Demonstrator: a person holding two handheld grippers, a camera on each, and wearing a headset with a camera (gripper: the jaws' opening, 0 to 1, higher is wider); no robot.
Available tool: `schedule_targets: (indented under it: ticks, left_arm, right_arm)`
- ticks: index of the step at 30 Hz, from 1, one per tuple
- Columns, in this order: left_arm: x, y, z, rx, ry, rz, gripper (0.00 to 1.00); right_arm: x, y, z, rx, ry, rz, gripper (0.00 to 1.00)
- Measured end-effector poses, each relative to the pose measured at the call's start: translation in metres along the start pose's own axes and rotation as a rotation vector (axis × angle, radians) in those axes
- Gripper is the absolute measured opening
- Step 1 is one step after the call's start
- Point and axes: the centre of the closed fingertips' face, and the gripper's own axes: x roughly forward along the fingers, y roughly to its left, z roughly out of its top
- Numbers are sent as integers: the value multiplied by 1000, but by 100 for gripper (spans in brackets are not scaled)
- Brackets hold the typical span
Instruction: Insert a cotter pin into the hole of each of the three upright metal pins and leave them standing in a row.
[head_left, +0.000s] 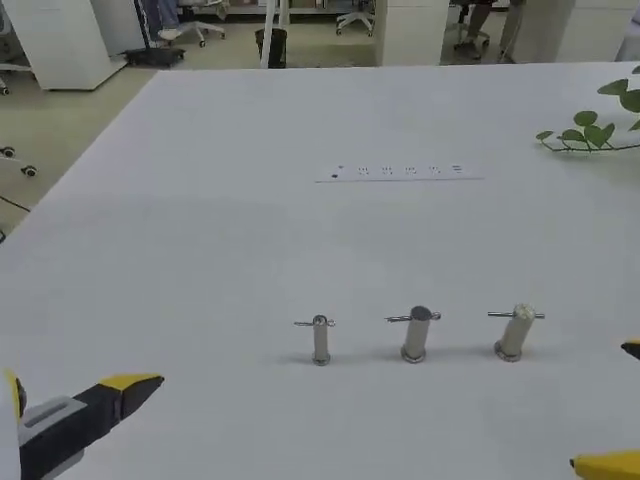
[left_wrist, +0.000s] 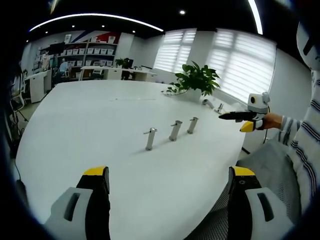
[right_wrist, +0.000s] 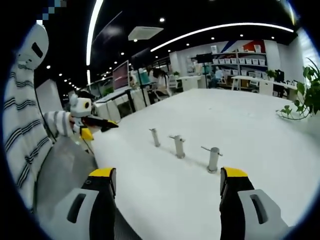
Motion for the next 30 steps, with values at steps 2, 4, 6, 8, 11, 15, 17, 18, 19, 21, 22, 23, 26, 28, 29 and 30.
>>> schedule_targets:
  ticks: [2, 4, 6, 8, 11, 15, 17, 18, 19, 21, 22, 23, 26, 28, 29, 30]
  left_arm:
    - [0, 0, -2, -11, 7, 3, 99]
    - [-1, 1, -4, -17, 13, 8, 99]
    - [-1, 1, -5, -23, 19, 14, 99]
    - [-1, 1, -5, -24, 23, 17, 99]
    - [-3, 0, -2, -16, 24, 27, 99]
    - [-6, 4, 2, -5, 17, 58, 99]
    - [-8, 5, 5, -7, 3, 73, 99]
    - [-9, 6, 5, -13, -4, 80, 99]
    - [-10, 6, 6, -15, -5, 84, 99]
    - [-11, 7, 6, -17, -4, 96, 99]
    - [-12, 7, 6, -20, -2, 99, 99]
    - [-13, 7, 5, -25, -2, 101, 99]
    - [-14, 7, 2, -33, 2, 114, 99]
    - [-16, 5, -1, -32, 12, 118, 99]
    - [-16, 4, -1, -31, 14, 119, 99]
    - [-17, 4, -2, -30, 17, 121, 99]
  right_arm:
    - [0, -1, -2, 17, 8, -11, 88]
    - [-1, -2, -4, 29, 7, -24, 90]
    - [-1, -2, -4, 56, -2, -31, 93]
    - [-1, -2, -4, 62, -17, -35, 94]
    - [4, -3, -7, 104, -23, -44, 97]
    - [9, 1, -11, 109, -5, -32, 100]
    - [11, 4, -12, 109, 10, -15, 100]
    - [12, 5, -13, 103, 20, -6, 100]
    - [13, 6, -13, 100, 26, -3, 100]
    - [13, 5, -15, 92, 46, 2, 100]
    - [14, 5, -16, 90, 53, 5, 100]
    - [14, 4, -16, 89, 64, 9, 100]
    - [15, 4, -19, 70, 91, 13, 100]
    - [15, 4, -20, 63, 100, 16, 100]
    - [15, 4, -19, 62, 100, 16, 100]
    - [15, 4, -19, 61, 99, 16, 100]
